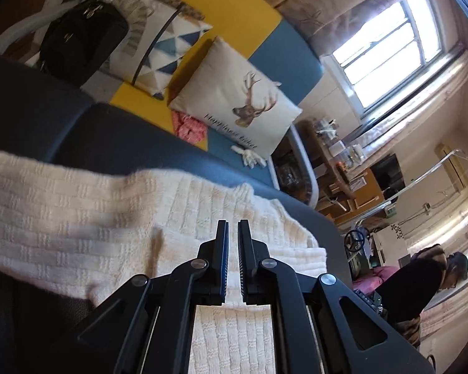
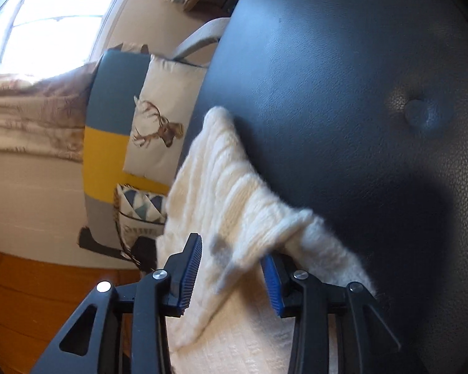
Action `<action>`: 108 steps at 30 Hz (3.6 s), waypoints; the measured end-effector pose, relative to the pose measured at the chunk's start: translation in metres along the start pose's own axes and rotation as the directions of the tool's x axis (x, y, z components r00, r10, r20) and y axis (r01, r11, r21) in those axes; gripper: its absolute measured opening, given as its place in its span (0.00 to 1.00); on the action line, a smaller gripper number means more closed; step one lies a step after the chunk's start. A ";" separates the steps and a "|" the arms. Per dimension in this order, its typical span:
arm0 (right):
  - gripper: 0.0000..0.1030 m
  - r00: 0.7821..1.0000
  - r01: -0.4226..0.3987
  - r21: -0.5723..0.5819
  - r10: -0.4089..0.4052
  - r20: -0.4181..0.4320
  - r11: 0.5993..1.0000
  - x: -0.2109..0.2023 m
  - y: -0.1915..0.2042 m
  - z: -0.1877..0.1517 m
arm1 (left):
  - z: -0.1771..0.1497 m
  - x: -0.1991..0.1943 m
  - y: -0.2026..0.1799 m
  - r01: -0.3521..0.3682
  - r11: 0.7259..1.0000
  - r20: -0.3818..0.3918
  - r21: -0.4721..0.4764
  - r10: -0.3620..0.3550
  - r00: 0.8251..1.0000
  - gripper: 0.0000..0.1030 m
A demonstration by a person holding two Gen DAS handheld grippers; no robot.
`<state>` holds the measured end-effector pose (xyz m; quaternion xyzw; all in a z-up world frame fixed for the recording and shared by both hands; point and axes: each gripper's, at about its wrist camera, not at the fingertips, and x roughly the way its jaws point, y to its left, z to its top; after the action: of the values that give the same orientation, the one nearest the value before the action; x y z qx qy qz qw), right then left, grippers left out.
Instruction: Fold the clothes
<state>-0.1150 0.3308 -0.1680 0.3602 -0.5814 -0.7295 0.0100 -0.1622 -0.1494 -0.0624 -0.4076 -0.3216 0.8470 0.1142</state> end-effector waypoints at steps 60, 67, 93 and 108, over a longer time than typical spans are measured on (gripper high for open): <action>0.21 0.993 0.058 -0.290 -0.085 -0.081 0.955 -0.030 0.007 0.017 | -0.052 0.046 0.049 -0.166 0.965 -0.074 -0.205 0.154 0.985 0.06; 0.21 0.975 0.149 -0.609 -0.219 -0.041 0.779 -0.017 0.075 0.006 | -0.047 0.048 0.046 -0.153 0.963 -0.074 -0.222 0.140 0.987 0.06; 0.26 0.873 0.183 -0.880 -0.484 -0.059 0.438 0.121 0.136 -0.021 | -0.051 0.047 0.035 -0.216 0.976 -0.045 0.016 0.217 0.975 0.10; 0.37 0.743 -0.252 -0.940 -0.668 -0.036 -0.230 0.170 0.170 -0.165 | -0.047 0.045 0.037 -0.173 0.985 -0.071 0.012 0.174 0.982 0.10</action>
<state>-0.2209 0.0636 -0.1203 0.5197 0.3117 -0.7302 0.3154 -0.1529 -0.1361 -0.1354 -0.4641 -0.2780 0.8394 0.0527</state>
